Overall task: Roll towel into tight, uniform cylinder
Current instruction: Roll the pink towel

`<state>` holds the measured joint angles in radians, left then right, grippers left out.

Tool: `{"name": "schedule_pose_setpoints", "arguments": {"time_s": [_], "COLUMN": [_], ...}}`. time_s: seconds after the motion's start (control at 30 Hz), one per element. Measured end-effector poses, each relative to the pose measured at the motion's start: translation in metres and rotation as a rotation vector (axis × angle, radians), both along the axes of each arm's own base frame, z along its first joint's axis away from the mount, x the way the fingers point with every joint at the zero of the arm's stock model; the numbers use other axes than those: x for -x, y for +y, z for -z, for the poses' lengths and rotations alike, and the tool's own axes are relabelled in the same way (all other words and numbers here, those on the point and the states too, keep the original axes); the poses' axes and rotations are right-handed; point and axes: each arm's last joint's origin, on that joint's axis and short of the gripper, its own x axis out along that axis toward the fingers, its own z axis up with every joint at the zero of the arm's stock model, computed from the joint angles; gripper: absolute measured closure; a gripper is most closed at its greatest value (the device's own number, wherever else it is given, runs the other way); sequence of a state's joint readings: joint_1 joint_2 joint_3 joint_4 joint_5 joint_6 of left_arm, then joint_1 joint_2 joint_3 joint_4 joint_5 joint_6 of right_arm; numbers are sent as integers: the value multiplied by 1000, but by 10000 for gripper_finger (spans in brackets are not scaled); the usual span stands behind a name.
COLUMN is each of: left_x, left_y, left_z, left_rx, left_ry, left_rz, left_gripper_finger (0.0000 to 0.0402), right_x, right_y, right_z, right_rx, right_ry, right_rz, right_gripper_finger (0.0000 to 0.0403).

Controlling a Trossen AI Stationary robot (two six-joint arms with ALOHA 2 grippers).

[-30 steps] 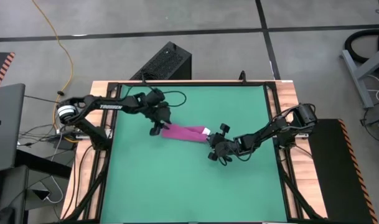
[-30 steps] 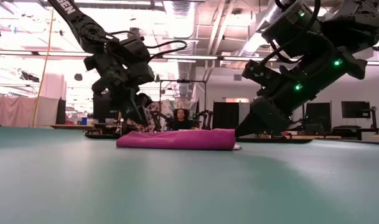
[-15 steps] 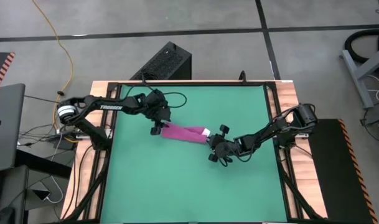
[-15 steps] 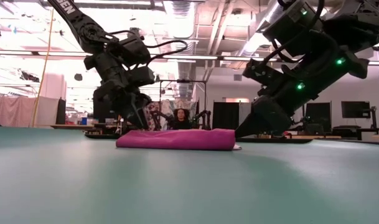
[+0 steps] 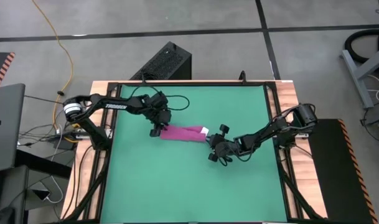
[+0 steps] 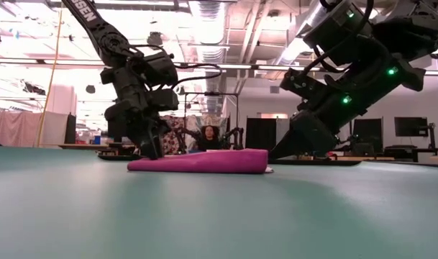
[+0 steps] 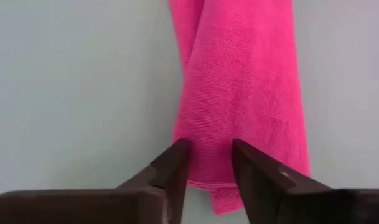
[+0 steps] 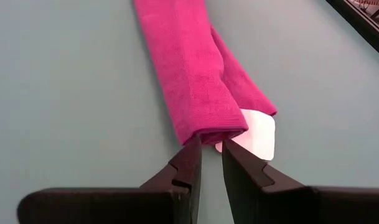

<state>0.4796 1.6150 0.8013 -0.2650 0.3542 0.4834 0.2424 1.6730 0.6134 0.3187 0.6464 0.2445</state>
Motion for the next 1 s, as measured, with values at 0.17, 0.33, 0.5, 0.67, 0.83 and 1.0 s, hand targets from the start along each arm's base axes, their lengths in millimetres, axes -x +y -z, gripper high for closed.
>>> {"name": "schedule_pose_setpoints", "arguments": {"time_s": [0.17, 0.33, 0.5, 0.67, 0.83, 1.0], "left_x": [-5, -10, -11, -9, -4, -1], "left_y": [-8, -24, -42, -56, -62, -63], "left_z": [-3, -2, -4, -21, -41, -50], "left_rx": [7, 28, -15, -57, -76, -82], "left_ry": [9, 64, 140, 104, 32, 1], "left_rz": [7, -16, -73, -99, -102, -112], "left_gripper_finger": [373, 399, 401, 401, 401, 401], "right_x": [0, 0, 0, -6, -9, -15], "right_y": [0, 2, 2, 5, 2, -12], "right_z": [0, -1, -1, -8, -11, -12], "right_rx": [-2, -2, 5, 34, 99, 3], "right_ry": [-4, -11, -9, -74, -69, -87], "right_rz": [-1, -6, -9, -48, -93, -191], "right_gripper_finger": [317, 317, 317, 317, 314, 263]}}
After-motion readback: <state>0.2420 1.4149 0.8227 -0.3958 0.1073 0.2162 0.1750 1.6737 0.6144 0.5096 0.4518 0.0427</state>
